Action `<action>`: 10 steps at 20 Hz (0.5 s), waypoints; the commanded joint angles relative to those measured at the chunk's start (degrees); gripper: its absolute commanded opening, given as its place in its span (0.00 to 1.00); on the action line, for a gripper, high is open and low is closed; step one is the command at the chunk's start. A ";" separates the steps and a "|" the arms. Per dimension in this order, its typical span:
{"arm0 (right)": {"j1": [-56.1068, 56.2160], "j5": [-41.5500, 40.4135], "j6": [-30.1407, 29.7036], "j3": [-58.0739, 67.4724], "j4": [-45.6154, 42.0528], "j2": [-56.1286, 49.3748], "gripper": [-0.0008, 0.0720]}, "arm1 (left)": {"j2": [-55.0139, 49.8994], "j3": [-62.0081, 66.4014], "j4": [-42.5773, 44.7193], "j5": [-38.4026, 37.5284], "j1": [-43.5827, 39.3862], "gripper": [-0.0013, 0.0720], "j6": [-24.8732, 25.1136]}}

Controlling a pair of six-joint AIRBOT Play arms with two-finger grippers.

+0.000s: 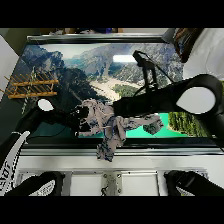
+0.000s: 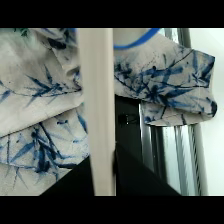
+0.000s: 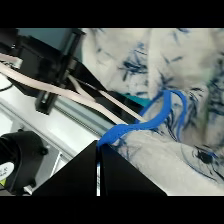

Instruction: Fold the clothes and pants, and hang the long-sleeved shirts on hangers.

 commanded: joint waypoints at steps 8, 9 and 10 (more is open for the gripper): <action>6.69 -9.20 0.00 0.07 0.79 -5.11 0.03 | -0.02 -0.02 0.02 -0.17 -0.04 0.04 0.04; 6.69 -9.18 -0.02 0.07 0.81 -5.29 0.03 | -0.02 -0.02 0.04 -0.17 -0.04 0.04 0.07; 6.69 -9.16 -0.02 0.07 0.81 -5.53 0.03 | 0.00 -0.02 0.04 -0.17 -0.04 0.04 0.07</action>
